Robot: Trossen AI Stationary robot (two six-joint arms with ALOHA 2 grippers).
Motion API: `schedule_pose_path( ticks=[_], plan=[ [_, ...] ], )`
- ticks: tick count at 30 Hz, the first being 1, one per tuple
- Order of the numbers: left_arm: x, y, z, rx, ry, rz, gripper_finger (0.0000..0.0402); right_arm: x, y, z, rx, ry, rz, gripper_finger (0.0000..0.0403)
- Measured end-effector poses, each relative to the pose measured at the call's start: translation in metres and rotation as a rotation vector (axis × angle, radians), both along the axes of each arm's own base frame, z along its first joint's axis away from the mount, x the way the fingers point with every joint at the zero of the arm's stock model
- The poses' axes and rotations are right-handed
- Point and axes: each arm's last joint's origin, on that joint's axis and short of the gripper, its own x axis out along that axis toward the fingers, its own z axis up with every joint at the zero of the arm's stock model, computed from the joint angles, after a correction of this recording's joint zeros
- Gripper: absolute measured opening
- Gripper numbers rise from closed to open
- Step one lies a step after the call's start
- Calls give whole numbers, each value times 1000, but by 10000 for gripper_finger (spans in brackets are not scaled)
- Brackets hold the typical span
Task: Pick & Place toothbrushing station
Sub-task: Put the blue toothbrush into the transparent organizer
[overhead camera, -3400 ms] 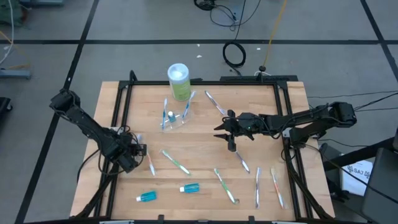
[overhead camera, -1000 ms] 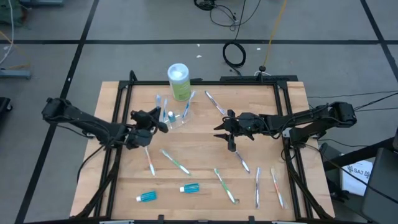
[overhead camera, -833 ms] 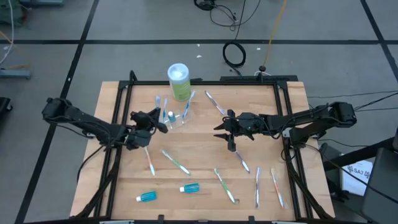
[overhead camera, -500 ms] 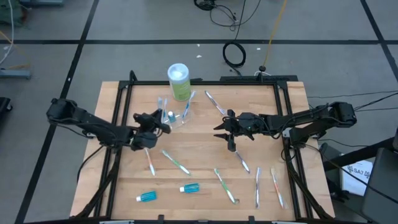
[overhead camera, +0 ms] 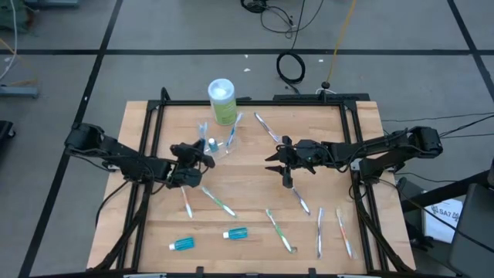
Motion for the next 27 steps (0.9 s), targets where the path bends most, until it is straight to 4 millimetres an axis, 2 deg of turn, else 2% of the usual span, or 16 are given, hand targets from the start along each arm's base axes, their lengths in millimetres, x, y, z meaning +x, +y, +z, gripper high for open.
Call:
schedule_pose_path(
  ticks=[17, 27],
  plan=[
    [0, 3, -2, -22, 40, -22, 31, 0, 0, 0, 3, 0, -2, 128],
    [3, 18, -6, -108, 98, -67, 32, 0, 0, 0, 3, 0, -2, 128]
  ],
)
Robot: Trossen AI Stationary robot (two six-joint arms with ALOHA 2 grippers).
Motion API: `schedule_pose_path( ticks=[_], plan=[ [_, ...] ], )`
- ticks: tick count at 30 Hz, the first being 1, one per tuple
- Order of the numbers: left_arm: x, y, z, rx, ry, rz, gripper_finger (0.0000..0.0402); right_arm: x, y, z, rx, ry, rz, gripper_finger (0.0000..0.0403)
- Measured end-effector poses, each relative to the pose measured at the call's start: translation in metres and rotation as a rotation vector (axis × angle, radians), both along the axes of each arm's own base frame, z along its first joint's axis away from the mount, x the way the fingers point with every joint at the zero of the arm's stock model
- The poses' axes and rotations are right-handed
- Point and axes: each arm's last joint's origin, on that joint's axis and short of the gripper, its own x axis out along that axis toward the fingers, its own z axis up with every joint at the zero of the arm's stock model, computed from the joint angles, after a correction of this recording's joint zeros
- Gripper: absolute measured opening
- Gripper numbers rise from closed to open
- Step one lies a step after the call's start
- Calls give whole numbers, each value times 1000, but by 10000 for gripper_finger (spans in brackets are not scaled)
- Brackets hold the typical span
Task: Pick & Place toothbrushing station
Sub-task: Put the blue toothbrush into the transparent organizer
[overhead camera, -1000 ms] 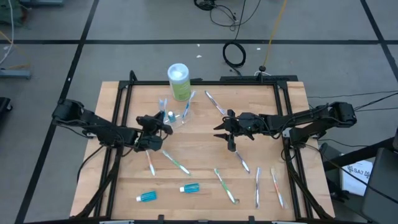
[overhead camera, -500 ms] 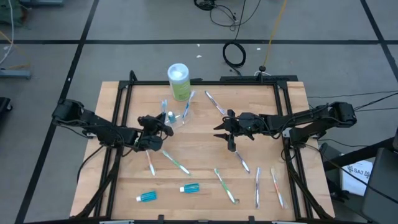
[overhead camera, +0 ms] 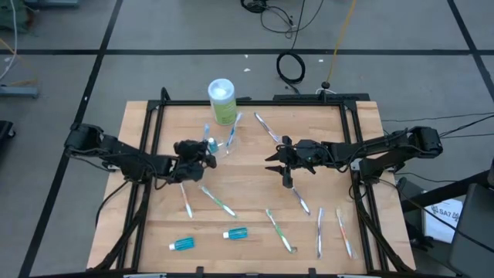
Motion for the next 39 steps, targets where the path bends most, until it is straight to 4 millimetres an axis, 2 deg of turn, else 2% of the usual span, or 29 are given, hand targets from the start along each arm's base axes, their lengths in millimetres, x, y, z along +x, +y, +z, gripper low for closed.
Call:
schedule_pose_path(
  ticks=[3, 8, 12, 16, 29, 35, 39],
  plan=[
    [1, 6, -1, -31, 8, -6, 44, 0, 0, 0, 0, 0, 0, 128],
    [1, 12, -1, -49, 26, -11, 97, 0, 0, 0, 0, 0, 0, 128],
    [2, 13, -1, -57, 26, -26, 138, 0, 0, 0, 0, 0, 0, 128],
    [3, 12, -1, -55, 45, -52, 161, 0, 0, 0, 0, 0, 0, 128],
    [-12, 14, 40, 52, -33, -64, 152, 0, 0, -1, -4, 6, 2, 128],
    [-14, 24, 45, 53, -45, -40, 152, 0, 0, -1, -6, 6, 3, 128],
    [-12, 33, 45, -37, -92, -104, 152, 0, 0, 0, -6, 5, 3, 128]
  ],
)
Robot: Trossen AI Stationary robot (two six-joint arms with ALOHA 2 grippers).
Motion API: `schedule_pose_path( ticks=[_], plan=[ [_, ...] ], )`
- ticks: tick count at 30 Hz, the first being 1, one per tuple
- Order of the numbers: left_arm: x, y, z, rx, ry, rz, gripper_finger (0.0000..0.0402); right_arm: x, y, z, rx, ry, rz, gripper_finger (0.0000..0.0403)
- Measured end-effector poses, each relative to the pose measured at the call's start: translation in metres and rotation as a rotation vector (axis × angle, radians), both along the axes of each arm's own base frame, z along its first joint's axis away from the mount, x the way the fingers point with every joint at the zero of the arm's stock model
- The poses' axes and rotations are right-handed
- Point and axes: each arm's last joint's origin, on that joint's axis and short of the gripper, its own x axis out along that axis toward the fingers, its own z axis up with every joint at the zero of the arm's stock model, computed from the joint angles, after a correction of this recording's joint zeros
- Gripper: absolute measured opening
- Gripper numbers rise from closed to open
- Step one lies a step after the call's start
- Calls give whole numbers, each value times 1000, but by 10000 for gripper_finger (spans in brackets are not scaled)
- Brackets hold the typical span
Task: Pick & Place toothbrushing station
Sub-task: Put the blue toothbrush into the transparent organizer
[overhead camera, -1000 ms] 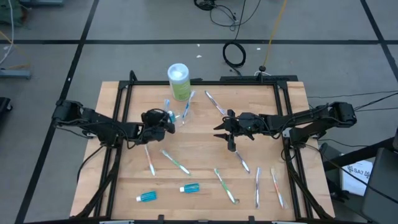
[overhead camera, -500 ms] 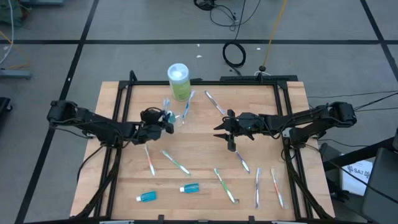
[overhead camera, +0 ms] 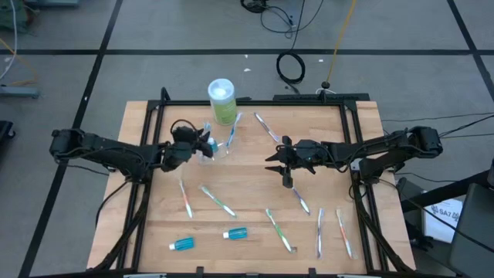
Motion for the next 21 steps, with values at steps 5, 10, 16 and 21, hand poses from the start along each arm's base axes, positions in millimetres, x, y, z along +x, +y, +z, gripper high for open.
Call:
schedule_pose_path(
  ticks=[5, 10, 16, 21],
  plan=[
    [-1, 10, -1, -33, -2, 1, 152, 0, 0, 0, 0, 0, 0, 128],
    [-1, 13, -1, -29, 4, 14, 152, 0, 0, 0, 0, 0, 0, 128],
    [-1, 12, -2, -37, 15, -3, 152, 0, 0, 0, 0, 2, 0, 128],
    [-2, 12, -4, -45, 38, -9, 133, 0, 0, 0, 0, 2, 0, 128]
  ],
)
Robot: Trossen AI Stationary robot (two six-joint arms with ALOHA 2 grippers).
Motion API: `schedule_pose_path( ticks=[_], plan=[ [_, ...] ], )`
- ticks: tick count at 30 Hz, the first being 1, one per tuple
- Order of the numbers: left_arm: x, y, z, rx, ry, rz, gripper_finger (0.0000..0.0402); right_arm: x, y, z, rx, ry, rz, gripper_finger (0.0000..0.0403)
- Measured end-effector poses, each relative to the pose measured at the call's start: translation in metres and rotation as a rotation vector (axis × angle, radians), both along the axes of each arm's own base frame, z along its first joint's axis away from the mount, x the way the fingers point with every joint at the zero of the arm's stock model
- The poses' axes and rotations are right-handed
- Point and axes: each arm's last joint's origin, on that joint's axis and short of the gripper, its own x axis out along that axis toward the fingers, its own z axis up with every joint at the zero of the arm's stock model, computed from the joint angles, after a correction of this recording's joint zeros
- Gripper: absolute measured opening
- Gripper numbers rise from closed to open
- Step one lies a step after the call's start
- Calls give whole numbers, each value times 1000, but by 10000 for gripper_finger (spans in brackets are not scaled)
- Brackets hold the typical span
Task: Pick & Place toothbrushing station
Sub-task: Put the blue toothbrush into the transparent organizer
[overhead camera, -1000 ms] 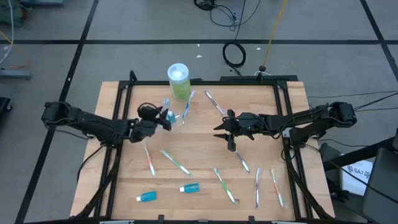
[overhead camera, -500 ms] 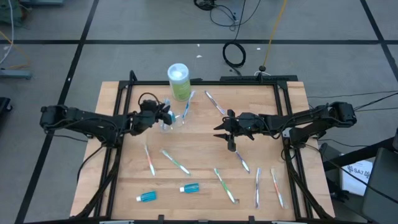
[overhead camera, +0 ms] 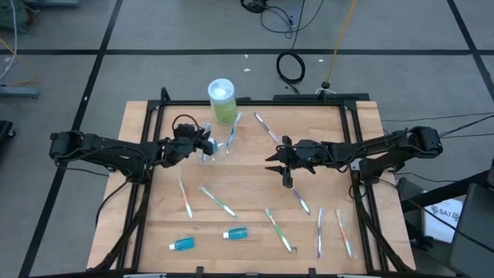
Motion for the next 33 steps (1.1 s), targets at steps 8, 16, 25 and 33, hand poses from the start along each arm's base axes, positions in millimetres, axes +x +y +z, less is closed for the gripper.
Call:
schedule_pose_path(
  ticks=[8, 16, 25, 33],
  plan=[
    [0, -1, 0, -12, -3, -12, 30, 0, 0, 0, 0, 0, 0, 128],
    [1, -9, 3, 3, -33, -30, 12, 0, 0, 0, 0, 1, 0, 128],
    [0, -26, 1, 25, -18, -28, 4, 0, 0, 0, 0, 2, 0, 128],
    [-5, -36, -4, 36, 23, -7, 9, 0, 0, 0, 1, 3, 3, 128]
  ],
)
